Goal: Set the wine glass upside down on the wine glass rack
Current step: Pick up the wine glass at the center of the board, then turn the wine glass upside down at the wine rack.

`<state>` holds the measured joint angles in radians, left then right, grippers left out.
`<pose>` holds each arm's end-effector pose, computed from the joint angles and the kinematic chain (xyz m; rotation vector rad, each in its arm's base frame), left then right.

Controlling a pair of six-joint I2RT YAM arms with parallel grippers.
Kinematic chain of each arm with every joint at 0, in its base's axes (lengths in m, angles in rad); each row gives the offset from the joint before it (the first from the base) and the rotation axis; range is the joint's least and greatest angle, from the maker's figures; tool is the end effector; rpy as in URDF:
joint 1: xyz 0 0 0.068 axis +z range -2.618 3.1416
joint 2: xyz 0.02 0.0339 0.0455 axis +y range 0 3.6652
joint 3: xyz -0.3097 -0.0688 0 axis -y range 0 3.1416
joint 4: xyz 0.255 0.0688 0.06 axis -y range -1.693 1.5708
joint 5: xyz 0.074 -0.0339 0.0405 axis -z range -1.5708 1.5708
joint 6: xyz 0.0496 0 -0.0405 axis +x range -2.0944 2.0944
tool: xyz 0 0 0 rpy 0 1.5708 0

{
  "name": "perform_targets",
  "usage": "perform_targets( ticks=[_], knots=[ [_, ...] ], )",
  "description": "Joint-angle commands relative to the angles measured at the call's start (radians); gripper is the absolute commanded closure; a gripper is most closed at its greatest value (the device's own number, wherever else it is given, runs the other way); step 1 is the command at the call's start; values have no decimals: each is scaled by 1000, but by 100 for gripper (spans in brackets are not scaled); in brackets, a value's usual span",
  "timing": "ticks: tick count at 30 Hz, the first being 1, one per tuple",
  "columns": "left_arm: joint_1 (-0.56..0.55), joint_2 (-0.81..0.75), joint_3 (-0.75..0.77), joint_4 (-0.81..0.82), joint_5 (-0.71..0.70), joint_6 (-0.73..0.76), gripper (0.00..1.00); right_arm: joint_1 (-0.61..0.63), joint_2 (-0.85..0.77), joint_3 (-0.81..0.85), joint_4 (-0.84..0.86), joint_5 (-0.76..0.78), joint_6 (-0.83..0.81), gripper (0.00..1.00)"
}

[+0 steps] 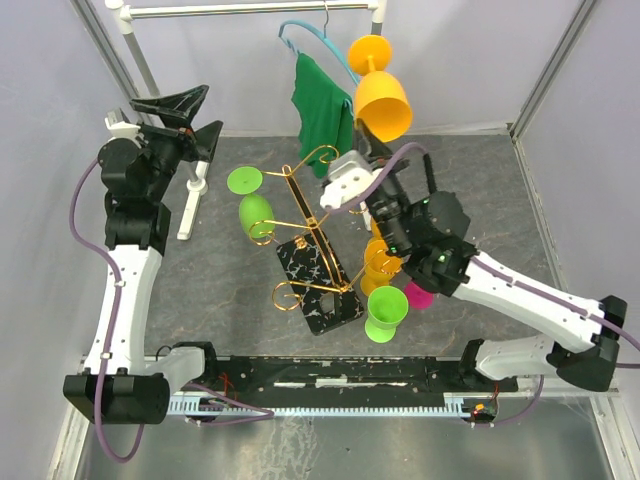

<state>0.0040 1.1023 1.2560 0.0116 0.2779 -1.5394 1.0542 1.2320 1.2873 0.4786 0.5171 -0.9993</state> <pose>0.2431 -0.0126 0.5082 -0.9036 1.2982 -1.4366 0.1543 0.2219 0.5392 -0.6229 0.9249 -0.2188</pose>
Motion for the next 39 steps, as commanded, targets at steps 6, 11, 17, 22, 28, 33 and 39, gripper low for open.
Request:
perform_targets(
  ticks=[6, 11, 17, 22, 28, 33, 39],
  knots=[
    [-6, -65, -50, 116, 72, -90, 4, 90, 43, -8, 177, -155, 174, 99],
    [-13, -106, -99, 142, 85, -115, 7, 152, 142, 18, 222, -149, 184, 99],
    [-29, -131, -130, 155, 87, -142, 10, 203, 278, 75, 319, -87, 101, 99],
    [-36, -150, -149, 157, 92, -154, 11, 234, 373, 122, 401, -67, 44, 99],
    [-50, -167, -164, 112, 84, -120, 11, 254, 463, 175, 475, -48, -27, 99],
    [-59, -176, -187, 104, 74, -113, 12, 260, 457, 175, 442, -81, 22, 99],
    [-60, -176, -190, 112, 73, -115, 17, 278, 442, 163, 364, -133, 95, 99]
  ],
)
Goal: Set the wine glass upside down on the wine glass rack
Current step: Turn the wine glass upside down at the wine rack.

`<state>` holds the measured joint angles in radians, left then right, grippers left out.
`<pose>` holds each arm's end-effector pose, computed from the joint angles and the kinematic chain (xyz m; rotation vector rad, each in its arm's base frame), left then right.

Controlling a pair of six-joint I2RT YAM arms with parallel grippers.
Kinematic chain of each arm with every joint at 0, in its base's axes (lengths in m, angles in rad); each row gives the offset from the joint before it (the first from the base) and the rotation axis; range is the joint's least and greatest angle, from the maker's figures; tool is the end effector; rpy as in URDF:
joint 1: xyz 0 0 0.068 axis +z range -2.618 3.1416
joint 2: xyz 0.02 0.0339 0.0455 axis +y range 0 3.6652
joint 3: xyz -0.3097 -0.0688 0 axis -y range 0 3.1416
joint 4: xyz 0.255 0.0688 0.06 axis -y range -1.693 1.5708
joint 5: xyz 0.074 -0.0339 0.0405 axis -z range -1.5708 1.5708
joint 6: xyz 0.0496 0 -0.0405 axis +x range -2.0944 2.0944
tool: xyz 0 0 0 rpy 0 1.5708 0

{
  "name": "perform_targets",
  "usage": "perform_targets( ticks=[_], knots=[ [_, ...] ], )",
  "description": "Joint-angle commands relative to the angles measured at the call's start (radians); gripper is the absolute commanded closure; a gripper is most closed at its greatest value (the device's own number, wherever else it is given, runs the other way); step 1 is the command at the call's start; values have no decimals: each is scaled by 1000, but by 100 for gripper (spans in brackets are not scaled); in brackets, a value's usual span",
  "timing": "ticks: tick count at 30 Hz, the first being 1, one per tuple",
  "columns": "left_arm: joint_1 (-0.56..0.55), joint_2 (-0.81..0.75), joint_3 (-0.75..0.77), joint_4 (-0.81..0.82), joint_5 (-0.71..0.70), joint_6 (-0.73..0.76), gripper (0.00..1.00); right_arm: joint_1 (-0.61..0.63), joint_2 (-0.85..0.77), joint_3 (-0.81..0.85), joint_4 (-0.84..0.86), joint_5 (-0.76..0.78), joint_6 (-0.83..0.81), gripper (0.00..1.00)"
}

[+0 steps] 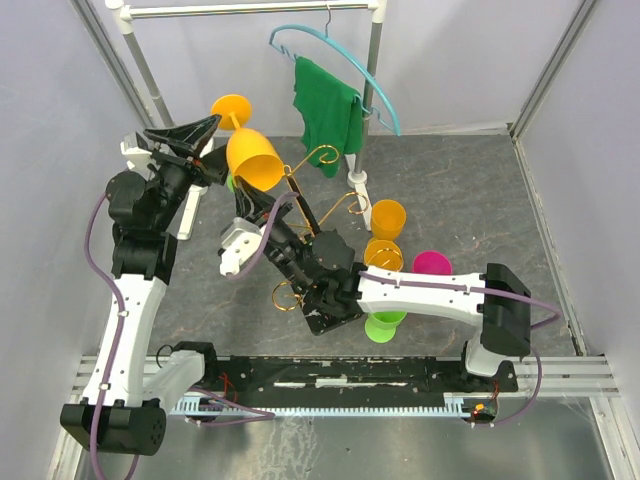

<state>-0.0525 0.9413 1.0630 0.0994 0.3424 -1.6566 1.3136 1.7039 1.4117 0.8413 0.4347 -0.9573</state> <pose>0.2001 -0.0272 0.4808 -0.8754 1.3096 -1.6261 0.1281 0.4048 0.4666 -0.7429 0.7814 0.0991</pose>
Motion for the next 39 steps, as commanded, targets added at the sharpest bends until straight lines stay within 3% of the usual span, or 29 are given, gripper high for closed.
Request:
perform_targets(
  ticks=[1, 13, 29, 34, 39],
  knots=[
    [-4, -16, 3, 26, 9, 1, 18, 20, -27, 42, -6, -53, 58, 99],
    [-10, -23, -11, 39, 7, 2, 39, 49, 13, 71, -8, -51, 55, 99],
    [-12, -19, -24, 71, 15, 3, 96, 60, 25, 86, -10, 28, -12, 99],
    [-12, -18, -35, 108, 1, 19, 97, 61, -8, 60, -44, 59, -4, 92],
    [-12, -6, -17, 160, -36, 106, 97, 67, -69, 6, -91, 110, 11, 71]
  ],
)
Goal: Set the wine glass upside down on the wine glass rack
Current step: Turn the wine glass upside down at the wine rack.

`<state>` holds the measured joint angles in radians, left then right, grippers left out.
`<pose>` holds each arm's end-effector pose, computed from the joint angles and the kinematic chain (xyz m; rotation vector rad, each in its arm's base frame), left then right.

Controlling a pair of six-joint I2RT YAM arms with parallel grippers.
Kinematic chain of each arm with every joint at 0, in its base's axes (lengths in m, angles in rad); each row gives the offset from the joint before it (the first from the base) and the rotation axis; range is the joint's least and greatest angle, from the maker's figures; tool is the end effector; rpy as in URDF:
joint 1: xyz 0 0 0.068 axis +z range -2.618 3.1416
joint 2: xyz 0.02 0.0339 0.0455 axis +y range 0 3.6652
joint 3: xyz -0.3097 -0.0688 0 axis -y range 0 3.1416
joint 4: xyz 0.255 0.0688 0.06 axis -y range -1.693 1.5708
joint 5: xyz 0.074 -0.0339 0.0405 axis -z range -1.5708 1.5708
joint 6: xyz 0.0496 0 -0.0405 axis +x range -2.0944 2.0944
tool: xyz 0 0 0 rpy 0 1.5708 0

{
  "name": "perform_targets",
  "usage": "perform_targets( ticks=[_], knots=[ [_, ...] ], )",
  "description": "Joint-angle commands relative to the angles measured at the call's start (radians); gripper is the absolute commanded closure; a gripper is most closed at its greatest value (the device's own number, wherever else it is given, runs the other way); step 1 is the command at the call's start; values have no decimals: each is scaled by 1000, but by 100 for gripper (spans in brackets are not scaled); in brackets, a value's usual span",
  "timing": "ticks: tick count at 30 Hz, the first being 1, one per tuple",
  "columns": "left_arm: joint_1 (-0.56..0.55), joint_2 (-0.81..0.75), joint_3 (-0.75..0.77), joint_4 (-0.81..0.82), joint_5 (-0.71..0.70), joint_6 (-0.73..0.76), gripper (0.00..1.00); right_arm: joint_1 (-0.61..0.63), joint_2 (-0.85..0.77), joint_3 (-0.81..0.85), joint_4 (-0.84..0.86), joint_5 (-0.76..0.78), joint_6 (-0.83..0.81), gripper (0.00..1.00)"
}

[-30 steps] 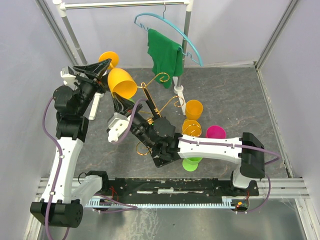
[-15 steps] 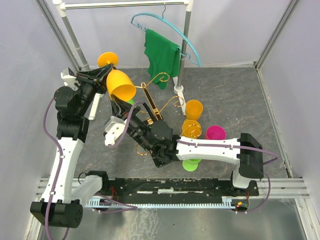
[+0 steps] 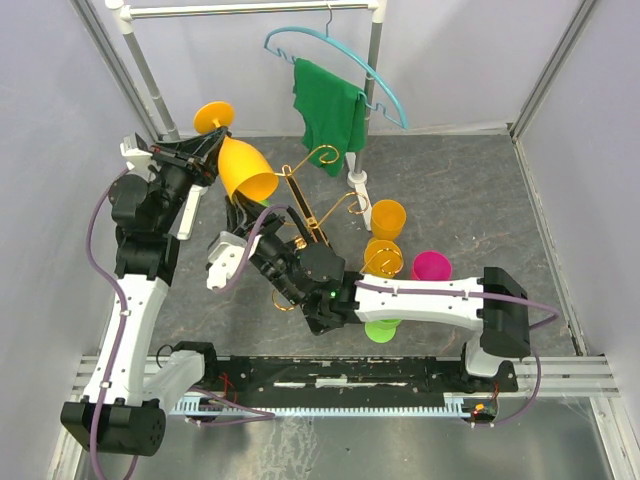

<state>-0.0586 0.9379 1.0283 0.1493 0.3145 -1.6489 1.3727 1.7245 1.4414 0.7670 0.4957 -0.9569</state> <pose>0.2018 -0.0272 0.4748 -0.8682 1.2804 -1.6140 0.1084 0.4200 0.4607 -0.7988 0.8269 0.0997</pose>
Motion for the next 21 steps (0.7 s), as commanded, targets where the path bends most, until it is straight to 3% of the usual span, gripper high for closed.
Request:
perform_targets(
  ticks=[1, 5, 10, 14, 18, 21],
  knots=[
    [-6, 4, 35, 114, -9, 126, 97, 13, -106, -40, -28, 60, 10, 65],
    [-4, 44, 98, 121, -10, 234, 97, 48, -200, -100, -117, 125, 24, 39],
    [-3, 60, 146, 105, -35, 410, 97, 87, -314, -171, -228, 250, 65, 19],
    [-3, 40, 152, 70, -46, 616, 97, 94, -408, -202, -400, 378, 175, 11],
    [-2, -57, 72, 95, -6, 885, 97, 94, -497, -248, -490, 491, 259, 9],
    [-3, -115, 90, -35, 51, 1059, 97, 94, -539, -262, -534, 566, 271, 8]
  ],
)
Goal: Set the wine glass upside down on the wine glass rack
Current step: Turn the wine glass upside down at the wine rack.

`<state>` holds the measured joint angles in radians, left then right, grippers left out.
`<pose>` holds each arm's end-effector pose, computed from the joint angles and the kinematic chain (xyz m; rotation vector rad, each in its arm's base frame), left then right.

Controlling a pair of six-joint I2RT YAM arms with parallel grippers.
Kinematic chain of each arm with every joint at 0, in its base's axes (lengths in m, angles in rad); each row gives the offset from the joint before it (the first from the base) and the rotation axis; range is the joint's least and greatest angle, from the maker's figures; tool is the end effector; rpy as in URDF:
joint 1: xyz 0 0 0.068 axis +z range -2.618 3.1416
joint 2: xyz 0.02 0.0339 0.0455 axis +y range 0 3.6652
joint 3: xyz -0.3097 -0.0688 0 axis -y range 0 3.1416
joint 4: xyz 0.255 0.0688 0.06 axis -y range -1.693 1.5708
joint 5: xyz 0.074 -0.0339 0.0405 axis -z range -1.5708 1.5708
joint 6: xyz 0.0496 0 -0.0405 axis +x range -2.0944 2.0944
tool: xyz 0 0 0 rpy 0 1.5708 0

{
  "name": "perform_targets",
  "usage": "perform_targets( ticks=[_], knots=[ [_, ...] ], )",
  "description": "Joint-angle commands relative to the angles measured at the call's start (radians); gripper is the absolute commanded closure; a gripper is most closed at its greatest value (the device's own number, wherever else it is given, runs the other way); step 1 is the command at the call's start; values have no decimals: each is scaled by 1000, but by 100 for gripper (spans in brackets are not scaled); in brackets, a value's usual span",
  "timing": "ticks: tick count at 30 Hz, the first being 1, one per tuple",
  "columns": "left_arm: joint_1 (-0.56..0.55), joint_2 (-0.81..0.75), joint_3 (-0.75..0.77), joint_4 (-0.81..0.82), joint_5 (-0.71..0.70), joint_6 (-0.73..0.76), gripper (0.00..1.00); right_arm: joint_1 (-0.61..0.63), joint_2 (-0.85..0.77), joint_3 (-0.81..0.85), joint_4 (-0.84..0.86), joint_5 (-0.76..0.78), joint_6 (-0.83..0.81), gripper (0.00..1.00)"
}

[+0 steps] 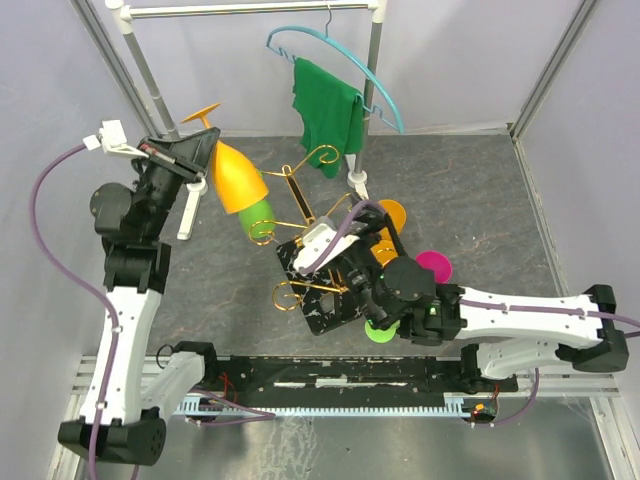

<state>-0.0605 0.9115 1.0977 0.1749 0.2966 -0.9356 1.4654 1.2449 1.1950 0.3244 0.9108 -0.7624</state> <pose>0.1822 -0.0256 0.5074 -0.2884 1.2619 -1.0404 0.0683 0.2734 0.4824 -0.7216 1.2042 -0.0060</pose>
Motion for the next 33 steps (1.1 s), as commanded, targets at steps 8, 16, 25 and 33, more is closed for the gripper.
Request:
perform_targets(
  ticks=[8, 16, 25, 33],
  knots=[
    [-1, -127, 144, -351, 319, 469, 97, 1, -115, -22, -160, 263, 113, 7],
    [-2, -240, 5, -416, 355, 551, 97, 1, -143, -34, -183, 260, 130, 6],
    [-1, -369, -187, -420, 390, 593, 97, 0, -153, -44, -170, 263, 107, 4],
    [-1, -439, -283, -442, 416, 592, 97, -16, -153, -54, -143, 250, 97, 3]
  ],
)
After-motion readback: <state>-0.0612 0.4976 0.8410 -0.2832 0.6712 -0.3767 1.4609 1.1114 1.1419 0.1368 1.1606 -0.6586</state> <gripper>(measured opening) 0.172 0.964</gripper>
